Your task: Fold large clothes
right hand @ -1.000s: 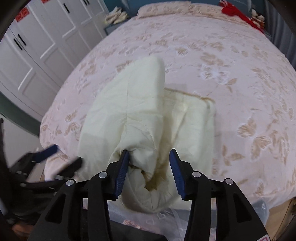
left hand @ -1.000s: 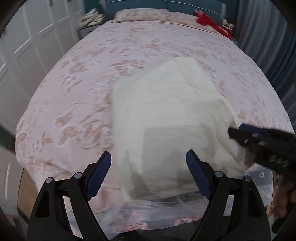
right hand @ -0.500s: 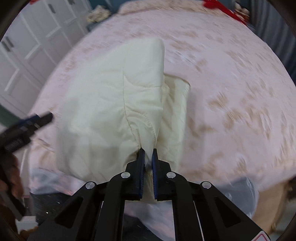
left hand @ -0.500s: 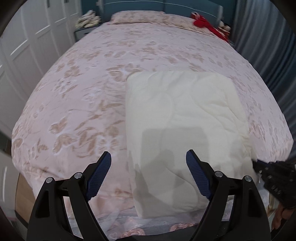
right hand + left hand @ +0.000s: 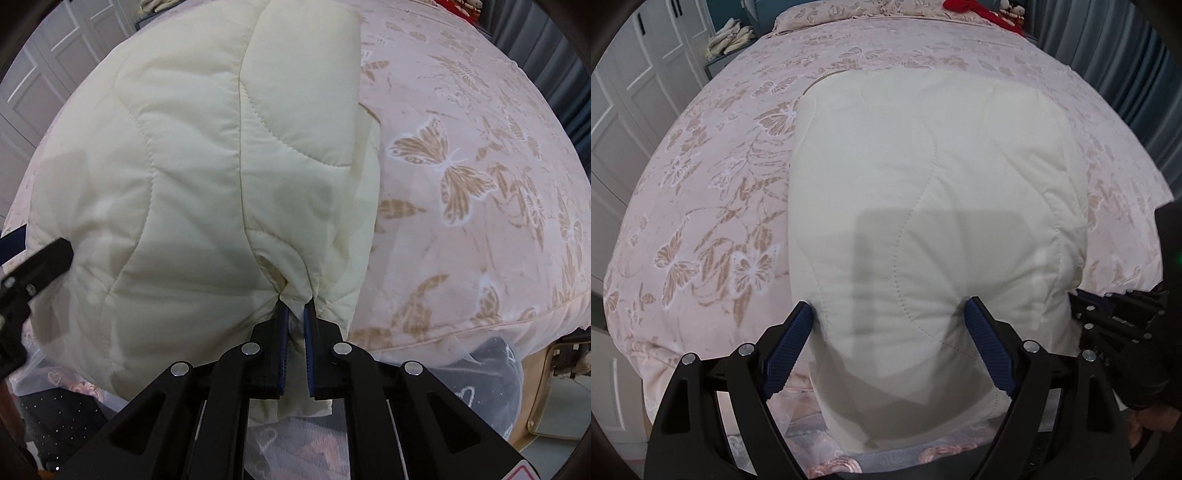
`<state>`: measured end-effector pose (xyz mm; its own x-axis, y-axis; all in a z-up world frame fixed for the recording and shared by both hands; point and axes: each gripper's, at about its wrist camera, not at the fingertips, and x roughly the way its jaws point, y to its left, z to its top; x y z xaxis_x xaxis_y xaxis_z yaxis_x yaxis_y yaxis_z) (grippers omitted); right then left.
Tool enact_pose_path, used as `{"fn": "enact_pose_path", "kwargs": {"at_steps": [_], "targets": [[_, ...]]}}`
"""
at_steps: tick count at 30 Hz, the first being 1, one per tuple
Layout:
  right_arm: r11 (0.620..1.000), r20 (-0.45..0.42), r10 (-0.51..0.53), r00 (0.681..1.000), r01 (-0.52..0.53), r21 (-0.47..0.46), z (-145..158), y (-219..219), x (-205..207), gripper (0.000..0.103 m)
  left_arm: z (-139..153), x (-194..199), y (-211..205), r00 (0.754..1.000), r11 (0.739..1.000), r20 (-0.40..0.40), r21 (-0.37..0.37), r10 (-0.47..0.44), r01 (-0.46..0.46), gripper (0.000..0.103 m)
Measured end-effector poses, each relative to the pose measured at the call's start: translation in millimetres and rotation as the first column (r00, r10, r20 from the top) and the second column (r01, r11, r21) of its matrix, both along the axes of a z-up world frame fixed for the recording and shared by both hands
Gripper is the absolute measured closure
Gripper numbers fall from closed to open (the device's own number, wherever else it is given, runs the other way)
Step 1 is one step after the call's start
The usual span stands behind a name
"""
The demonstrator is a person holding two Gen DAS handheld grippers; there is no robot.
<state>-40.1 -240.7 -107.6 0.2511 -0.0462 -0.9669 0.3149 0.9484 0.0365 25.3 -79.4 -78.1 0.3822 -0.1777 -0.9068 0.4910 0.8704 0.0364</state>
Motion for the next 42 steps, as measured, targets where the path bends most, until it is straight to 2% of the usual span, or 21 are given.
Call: {"fn": "enact_pose_path", "kwargs": {"at_steps": [9,20,23,25,27,28,30,32,35,42], "targets": [[1.0,-0.025,0.0,1.0,0.0,0.019,-10,1,12,0.095,-24,7,-7,1.0,0.999,0.013,0.04,0.01,-0.01,0.011],[0.998,-0.027,-0.015,1.0,0.016,0.061,-18,-13,20,0.093,-33,8,-15,0.999,0.998,0.045,0.065,0.018,-0.021,0.007],[0.995,-0.009,-0.04,0.999,0.041,0.095,-12,-21,16,0.091,-30,8,-15,0.999,0.998,0.043,0.06,0.024,-0.026,0.007],[0.983,0.028,-0.097,0.995,0.091,0.16,2,-31,2,0.089,-25,11,-10,0.999,0.999,0.025,0.039,0.031,-0.032,0.007],[0.963,0.059,-0.156,0.986,0.138,0.23,13,-40,-12,0.084,-19,14,-2,0.999,0.999,0.0,0.011,0.041,-0.041,0.007],[0.955,0.071,-0.182,0.981,0.159,0.252,20,-44,-20,0.077,-18,15,0,0.999,0.999,-0.007,0.005,0.043,-0.043,0.007],[0.956,0.095,-0.193,0.977,0.166,0.243,32,-46,-30,0.067,-17,15,2,0.999,0.999,-0.014,-0.001,0.042,-0.042,0.007],[0.969,0.096,-0.176,0.98,0.155,0.192,39,-45,-34,0.047,-15,14,2,0.999,0.999,-0.011,0.001,0.04,-0.04,0.007],[0.978,0.068,-0.149,0.987,0.136,0.161,31,-42,-32,0.044,-11,13,3,0.999,0.999,-0.015,-0.002,0.045,-0.045,0.007],[0.968,0.026,-0.156,0.987,0.147,0.203,3,-31,-27,0.04,11,15,39,0.993,0.992,-0.052,-0.064,0.106,-0.11,0.008]]}}
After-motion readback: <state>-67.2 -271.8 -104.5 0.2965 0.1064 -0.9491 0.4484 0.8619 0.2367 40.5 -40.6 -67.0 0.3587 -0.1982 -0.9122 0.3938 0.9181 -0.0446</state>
